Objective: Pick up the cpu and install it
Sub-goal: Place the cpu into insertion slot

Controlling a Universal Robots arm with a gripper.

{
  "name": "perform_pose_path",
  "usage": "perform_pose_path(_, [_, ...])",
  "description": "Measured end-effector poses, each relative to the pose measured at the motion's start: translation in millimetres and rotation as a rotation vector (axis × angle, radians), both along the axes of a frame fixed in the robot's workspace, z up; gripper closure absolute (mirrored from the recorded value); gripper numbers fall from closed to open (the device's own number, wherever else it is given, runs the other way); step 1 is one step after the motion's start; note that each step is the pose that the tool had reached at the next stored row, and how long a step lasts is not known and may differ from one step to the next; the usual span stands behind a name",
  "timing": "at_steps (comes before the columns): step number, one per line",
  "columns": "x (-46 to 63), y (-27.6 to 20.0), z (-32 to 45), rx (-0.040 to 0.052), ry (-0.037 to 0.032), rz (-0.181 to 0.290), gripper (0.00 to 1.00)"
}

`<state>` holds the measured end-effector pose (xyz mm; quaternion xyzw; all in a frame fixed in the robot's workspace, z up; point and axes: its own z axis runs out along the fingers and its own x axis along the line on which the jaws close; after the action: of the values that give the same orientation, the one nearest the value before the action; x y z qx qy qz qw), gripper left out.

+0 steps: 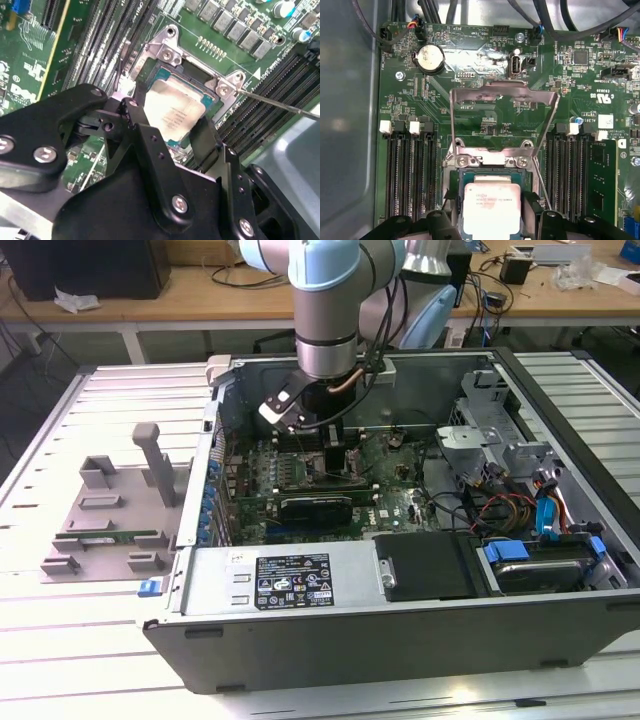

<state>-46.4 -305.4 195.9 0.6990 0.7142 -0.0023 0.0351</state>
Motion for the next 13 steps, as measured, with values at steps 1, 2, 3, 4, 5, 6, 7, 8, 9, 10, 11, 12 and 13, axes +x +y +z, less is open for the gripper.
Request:
perform_pose_path(1, [0.0, 0.0, 2.0, 0.0002, -0.0002, 0.000, 0.38])
perform_pose_path(2, [0.0, 0.0, 5.8, 0.0003, -0.0002, 0.000, 0.38])
perform_pose_path(3, [0.0, 0.0, 9.2, 0.0003, -0.0002, 0.000, 0.38])
perform_pose_path(4, [0.0, 0.1, 11.8, 0.0002, -0.0002, 0.000, 0.38])
perform_pose_path(5, [0.0, 0.0, 15.9, 0.0003, -0.0002, 0.000, 0.38])
perform_pose_path(6, [0.0, 0.0, 18.0, 0.0001, -0.0001, 0.000, 0.38])
perform_pose_path(7, [0.0, 0.1, 17.9, 0.0004, -0.0003, 0.000, 0.38])
perform_pose_path(8, [0.0, 0.1, 18.0, 0.0003, -0.0002, 0.000, 0.38])
perform_pose_path(9, [0.0, 0.0, 18.0, 0.0003, -0.0002, 0.000, 0.38])
perform_pose_path(10, [0.0, 0.0, 18.0, 0.0003, -0.0002, 0.000, 0.40])
perform_pose_path(11, [0.0, 0.0, 18.0, 0.0003, -0.0002, 0.000, 0.40])
perform_pose_path(12, [0.0, 0.0, 18.0, 0.0003, -0.0002, 0.000, 0.53])
perform_pose_path(13, [0.0, 0.0, 18.1, 0.0003, -0.0002, 0.000, 0.59])
